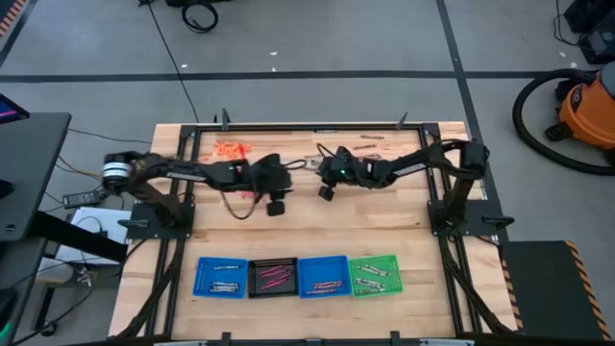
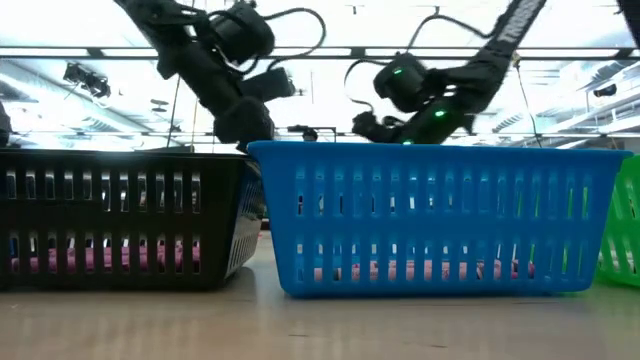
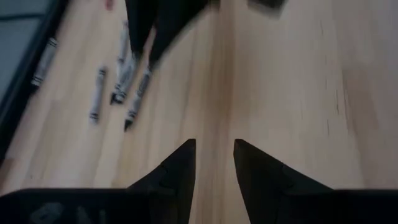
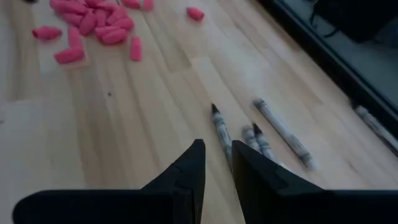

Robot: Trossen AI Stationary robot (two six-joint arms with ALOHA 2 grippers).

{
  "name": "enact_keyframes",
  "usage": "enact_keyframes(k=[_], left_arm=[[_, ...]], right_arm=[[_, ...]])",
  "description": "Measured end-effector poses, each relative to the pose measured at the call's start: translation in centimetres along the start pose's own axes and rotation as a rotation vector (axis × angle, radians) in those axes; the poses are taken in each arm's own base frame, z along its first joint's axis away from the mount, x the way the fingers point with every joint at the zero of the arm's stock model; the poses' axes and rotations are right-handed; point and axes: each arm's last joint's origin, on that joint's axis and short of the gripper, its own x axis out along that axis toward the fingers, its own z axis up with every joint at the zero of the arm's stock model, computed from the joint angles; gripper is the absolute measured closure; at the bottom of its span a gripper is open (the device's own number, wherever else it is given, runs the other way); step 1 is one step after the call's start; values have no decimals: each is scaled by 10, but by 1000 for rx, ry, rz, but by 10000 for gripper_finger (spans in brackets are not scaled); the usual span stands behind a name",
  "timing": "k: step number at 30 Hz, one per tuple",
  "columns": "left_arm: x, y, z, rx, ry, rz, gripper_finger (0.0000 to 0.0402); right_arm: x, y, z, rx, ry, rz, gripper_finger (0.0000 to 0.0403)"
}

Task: Sort crayons
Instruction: Put the black crayon into the left blue bin

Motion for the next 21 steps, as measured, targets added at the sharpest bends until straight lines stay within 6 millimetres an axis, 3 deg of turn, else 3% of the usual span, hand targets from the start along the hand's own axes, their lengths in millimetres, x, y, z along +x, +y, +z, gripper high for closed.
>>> enact_keyframes(k=[9, 21], left_arm=[[-29, -1, -17, -51, -68, 21, 281], [-37, -4, -24, -86, -79, 8, 281]], right_arm=[[35, -15, 17, -9, 156, 8, 317], [46, -24, 1, -11, 261, 58, 317]])
